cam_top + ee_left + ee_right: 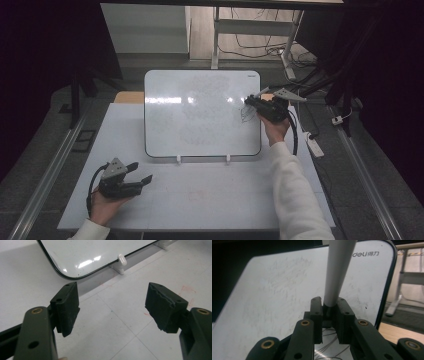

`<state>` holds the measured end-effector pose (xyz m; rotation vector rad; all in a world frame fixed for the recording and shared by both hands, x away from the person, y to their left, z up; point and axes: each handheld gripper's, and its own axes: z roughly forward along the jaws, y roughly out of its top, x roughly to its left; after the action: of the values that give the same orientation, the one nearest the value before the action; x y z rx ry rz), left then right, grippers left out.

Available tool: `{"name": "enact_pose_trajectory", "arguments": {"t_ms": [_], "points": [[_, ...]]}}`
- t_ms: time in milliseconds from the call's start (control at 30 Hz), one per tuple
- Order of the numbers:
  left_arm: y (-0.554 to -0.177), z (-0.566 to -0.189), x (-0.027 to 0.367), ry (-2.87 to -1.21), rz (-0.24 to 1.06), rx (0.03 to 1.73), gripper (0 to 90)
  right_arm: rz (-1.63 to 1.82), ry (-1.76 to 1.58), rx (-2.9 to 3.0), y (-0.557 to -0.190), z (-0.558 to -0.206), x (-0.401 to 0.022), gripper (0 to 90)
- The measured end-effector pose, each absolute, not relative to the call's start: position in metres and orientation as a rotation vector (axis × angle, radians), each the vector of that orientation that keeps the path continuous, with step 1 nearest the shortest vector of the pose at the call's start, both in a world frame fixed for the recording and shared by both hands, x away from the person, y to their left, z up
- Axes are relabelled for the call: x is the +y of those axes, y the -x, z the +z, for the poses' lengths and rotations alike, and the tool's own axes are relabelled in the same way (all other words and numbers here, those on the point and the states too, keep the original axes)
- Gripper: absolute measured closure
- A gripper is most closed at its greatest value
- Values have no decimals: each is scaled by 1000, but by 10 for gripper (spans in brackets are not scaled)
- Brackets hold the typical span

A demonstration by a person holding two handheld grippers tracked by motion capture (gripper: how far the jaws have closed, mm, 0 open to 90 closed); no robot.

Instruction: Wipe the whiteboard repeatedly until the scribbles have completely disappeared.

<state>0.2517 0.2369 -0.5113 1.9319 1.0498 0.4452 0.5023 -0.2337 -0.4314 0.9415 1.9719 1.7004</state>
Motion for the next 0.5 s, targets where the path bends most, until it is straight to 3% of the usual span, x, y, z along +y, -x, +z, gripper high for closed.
{"name": "enact_pose_trajectory", "arguments": {"t_ms": [133, 333, 500], "points": [[-254, -513, 238, -1929, 440, 1057, 282, 1644, -813, 2120, -490, -443, -216, 780], [-251, -511, 236, -1933, 445, 1047, 281, 1668, -929, 1941, -496, -435, -240, 780], [-255, -513, 237, -1938, 438, 1057, 282, 1657, -819, 2093, -485, -447, -219, 780]]}}
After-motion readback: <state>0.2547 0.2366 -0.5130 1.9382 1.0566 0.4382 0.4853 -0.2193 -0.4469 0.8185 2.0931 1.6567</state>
